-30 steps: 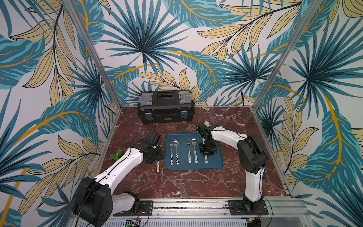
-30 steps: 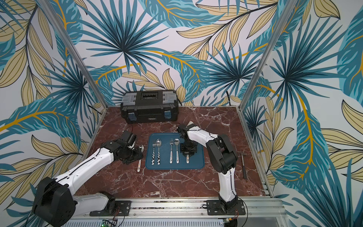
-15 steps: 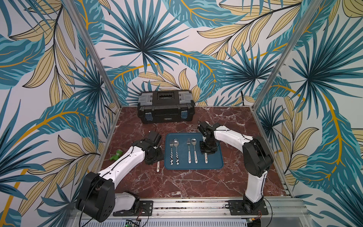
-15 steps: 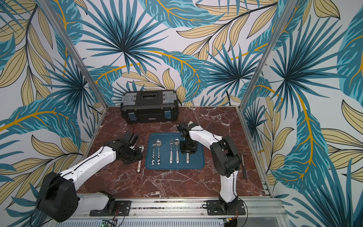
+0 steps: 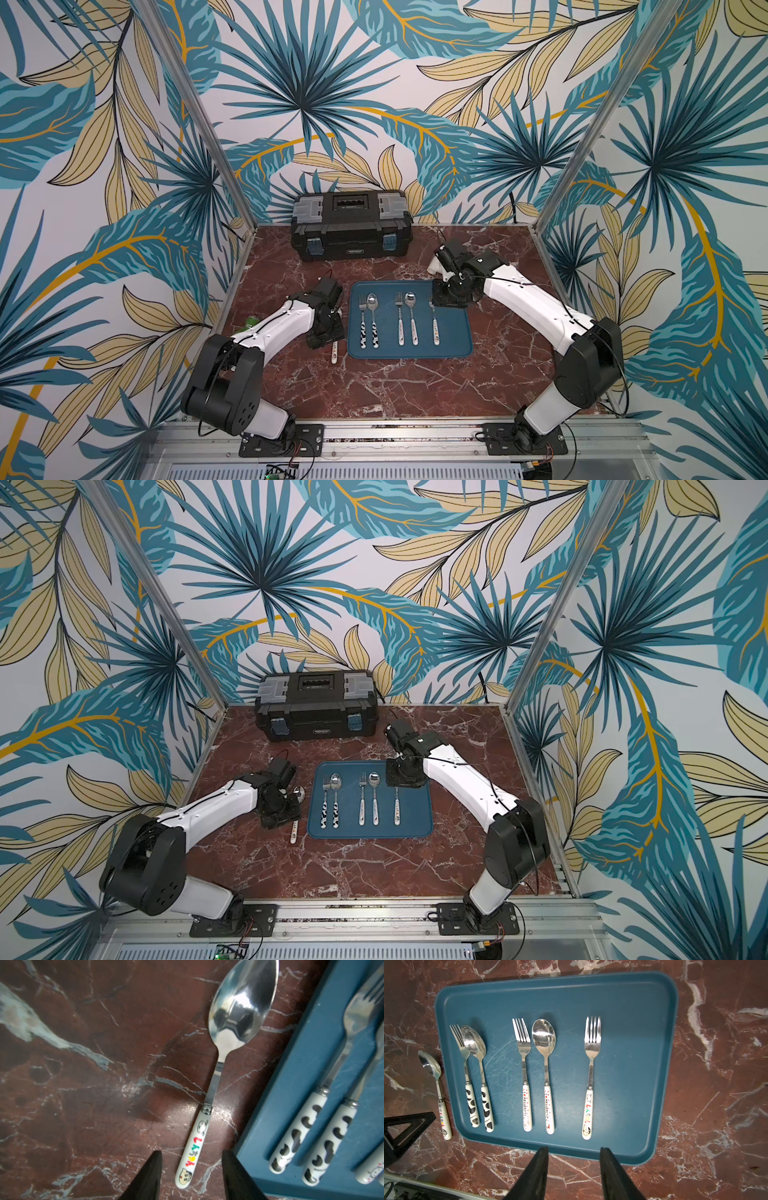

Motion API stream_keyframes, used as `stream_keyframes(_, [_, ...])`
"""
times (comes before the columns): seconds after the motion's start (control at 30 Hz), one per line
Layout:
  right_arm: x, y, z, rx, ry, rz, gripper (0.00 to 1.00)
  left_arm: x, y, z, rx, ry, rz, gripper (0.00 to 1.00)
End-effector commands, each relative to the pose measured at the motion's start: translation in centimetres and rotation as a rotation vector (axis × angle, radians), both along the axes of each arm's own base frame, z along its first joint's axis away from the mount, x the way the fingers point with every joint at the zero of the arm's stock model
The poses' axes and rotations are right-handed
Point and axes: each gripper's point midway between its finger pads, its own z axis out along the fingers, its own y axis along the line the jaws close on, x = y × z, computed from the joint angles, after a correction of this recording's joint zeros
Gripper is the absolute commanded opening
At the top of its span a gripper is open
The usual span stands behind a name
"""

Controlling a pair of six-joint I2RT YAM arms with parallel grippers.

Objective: Set the spoon and fork side by side
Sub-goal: Pick up the spoon from the center of the board.

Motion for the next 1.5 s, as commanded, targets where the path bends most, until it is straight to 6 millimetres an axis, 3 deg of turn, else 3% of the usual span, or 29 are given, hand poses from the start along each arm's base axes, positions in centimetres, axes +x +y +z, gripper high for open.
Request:
stream_keyframes(0.0, [-1.2,-2.1,-0.9,-0.068,0.021,-0.017,0.47,0.7,0.0,-1.0,-0.002,-0.002,-0.005,0.49])
stream_keyframes(0.17, [-2.0,-3.0,-2.2,-0.014,0.062,-0.064,0.47,0.3,0.0,-2.8,0.002,0.049,0.014,0.43])
stream_keyframes(0.4, [-2.1,-3.7,-1.2,-0.023,0.033,-0.066,0.47,-0.8,0.4,-5.0,0.007,0.107,0.039,0.38])
stream_keyframes(0.63, [-1.9,-3.7,-0.5,-0.012,0.021,-0.069,0.47,-1.4,1.2,-5.5,-0.004,0.112,0.086,0.03])
stream_keyframes(0.77, [-1.6,-3.6,0.0,-0.011,0.019,-0.066,0.46,-1.3,1.6,-5.1,-0.022,0.063,0.125,0.00])
stream_keyframes(0.9, [-1.5,-4.3,0.4,-0.035,-0.003,-0.070,0.44,-0.5,1.1,-3.5,-0.070,0.003,0.119,0.00])
stream_keyframes(1.03, [-1.3,-6.2,-0.1,-0.071,-0.022,-0.121,0.40,0.3,1.4,0.5,-0.069,-0.084,0.118,0.00])
stream_keyframes(1.1, [-1.0,-7.6,-0.5,-0.061,-0.042,-0.169,0.29,0.7,1.3,2.9,-0.067,-0.131,0.112,0.00])
stream_keyframes(1.17, [-1.0,-8.9,-0.9,-0.051,-0.058,-0.215,0.25,1.0,0.5,5.2,-0.075,-0.176,0.090,0.00])
stream_keyframes(1.27, [-1.4,-10.7,-1.3,-0.095,-0.056,-0.253,0.19,1.6,-2.4,8.5,-0.074,-0.228,0.015,0.00])
stream_keyframes(1.37, [-1.9,-12.8,-1.4,-0.158,-0.073,-0.316,0.14,2.3,-7.8,10.7,-0.120,-0.260,-0.083,0.00])
stream_keyframes(1.47, [-2.8,-14.7,-1.7,-0.162,-0.089,-0.395,0.14,3.1,-14.4,12.0,-0.165,-0.267,-0.193,0.00])
